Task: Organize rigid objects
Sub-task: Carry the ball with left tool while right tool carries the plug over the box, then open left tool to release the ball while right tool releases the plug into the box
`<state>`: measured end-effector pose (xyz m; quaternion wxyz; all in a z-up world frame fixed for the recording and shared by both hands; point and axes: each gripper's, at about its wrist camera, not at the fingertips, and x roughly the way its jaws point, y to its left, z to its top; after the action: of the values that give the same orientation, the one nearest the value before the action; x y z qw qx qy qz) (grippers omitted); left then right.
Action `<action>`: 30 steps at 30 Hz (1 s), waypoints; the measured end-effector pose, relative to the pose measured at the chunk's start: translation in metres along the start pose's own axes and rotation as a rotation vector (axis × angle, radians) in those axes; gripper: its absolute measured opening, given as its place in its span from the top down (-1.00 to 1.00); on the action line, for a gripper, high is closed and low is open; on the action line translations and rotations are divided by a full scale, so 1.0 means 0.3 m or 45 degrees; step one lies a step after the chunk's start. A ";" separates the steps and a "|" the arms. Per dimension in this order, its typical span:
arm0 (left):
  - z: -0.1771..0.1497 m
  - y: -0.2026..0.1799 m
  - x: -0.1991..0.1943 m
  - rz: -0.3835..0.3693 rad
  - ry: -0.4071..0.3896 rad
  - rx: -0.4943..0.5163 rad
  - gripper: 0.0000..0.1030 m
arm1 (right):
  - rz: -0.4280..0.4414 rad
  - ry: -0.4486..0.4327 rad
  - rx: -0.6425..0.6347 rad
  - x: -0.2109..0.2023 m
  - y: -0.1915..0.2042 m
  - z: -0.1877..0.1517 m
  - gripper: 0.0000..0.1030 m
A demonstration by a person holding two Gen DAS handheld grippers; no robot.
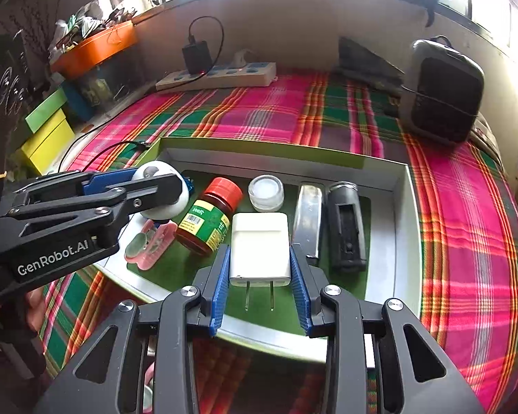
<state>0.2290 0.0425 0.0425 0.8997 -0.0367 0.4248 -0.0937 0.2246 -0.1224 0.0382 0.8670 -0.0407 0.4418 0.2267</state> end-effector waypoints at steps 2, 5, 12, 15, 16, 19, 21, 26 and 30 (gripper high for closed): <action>0.007 0.003 0.012 0.005 0.005 0.000 0.39 | -0.001 0.003 -0.006 0.009 0.004 0.005 0.33; 0.015 0.014 0.026 0.003 0.009 -0.015 0.39 | 0.001 0.010 -0.008 0.021 0.004 0.007 0.33; 0.029 0.018 0.061 0.004 0.029 -0.012 0.39 | 0.004 0.028 -0.022 0.042 0.005 0.007 0.33; 0.029 0.017 0.076 0.009 0.041 -0.007 0.39 | 0.005 0.044 -0.026 0.056 0.007 0.003 0.33; 0.028 0.018 0.081 0.017 0.043 -0.001 0.39 | 0.005 0.045 -0.024 0.058 0.006 0.002 0.33; 0.027 0.019 0.091 0.018 0.053 -0.001 0.39 | -0.003 0.042 -0.028 0.059 0.008 0.002 0.33; 0.026 0.017 0.094 0.021 0.052 0.003 0.39 | -0.015 0.041 -0.038 0.060 0.011 -0.001 0.33; 0.026 0.015 0.096 0.024 0.049 0.007 0.39 | -0.008 0.047 -0.031 0.069 0.011 0.001 0.33; 0.029 0.017 0.098 0.029 0.048 0.011 0.39 | -0.002 0.045 -0.024 0.070 0.007 0.002 0.33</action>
<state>0.2547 0.0416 0.0249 0.8926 -0.0261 0.4418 -0.0862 0.2348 -0.1129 0.0223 0.8588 -0.0533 0.4550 0.2294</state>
